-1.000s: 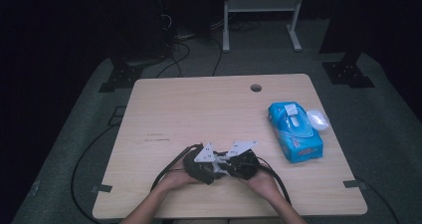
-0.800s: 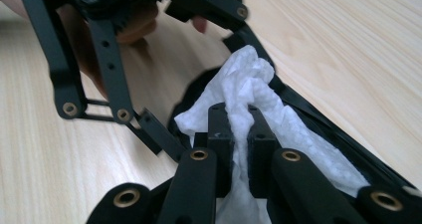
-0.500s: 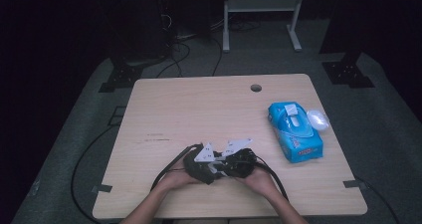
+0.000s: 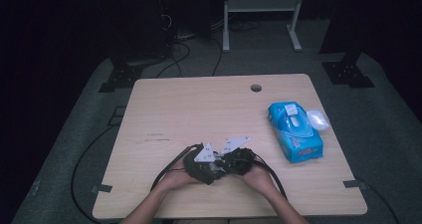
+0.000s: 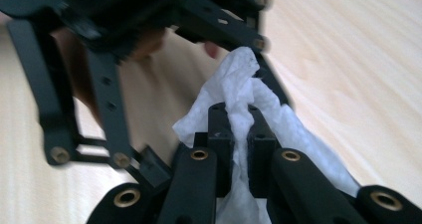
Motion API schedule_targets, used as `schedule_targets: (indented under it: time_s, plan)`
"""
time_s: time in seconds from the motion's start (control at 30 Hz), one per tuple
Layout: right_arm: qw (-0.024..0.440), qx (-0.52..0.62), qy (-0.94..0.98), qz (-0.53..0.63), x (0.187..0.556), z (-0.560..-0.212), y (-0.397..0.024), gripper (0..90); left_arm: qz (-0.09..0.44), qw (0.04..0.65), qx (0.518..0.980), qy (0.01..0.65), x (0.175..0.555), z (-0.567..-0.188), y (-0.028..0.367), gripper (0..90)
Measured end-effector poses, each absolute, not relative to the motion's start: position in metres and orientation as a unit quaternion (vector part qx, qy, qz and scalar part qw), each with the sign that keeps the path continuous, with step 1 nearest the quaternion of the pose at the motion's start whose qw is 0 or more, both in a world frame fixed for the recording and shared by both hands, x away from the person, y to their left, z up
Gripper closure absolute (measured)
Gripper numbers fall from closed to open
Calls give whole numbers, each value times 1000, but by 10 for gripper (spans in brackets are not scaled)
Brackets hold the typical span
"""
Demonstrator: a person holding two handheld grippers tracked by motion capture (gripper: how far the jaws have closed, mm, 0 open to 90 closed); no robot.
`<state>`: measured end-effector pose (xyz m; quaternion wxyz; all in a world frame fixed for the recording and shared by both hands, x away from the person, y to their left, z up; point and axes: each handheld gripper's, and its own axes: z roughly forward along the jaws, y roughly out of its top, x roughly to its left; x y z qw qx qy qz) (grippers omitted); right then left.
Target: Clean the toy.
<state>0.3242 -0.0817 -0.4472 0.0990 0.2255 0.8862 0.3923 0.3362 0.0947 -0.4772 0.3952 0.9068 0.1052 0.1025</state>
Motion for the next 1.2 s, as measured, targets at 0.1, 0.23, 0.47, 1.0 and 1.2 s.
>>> schedule_targets:
  time_s: [0.1, 0.23, 0.47, 1.0, 1.2]
  plan:
    - [119, 245, 880, 389, 328, -444, -95, 844, 104, 395, 907, 103, 336, -477, 94, 241]
    - [112, 245, 878, 395, 327, -446, -90, 843, 101, 390, 909, 106, 337, -477, 94, 239]
    - [114, 239, 882, 389, 328, -445, -90, 844, 102, 393, 907, 108, 338, -477, 97, 240]
    - [120, 234, 883, 390, 332, -444, -84, 845, 103, 391, 909, 102, 338, -477, 95, 240]
    - [127, 232, 884, 386, 327, -444, -84, 844, 104, 390, 909, 101, 338, -477, 94, 240]
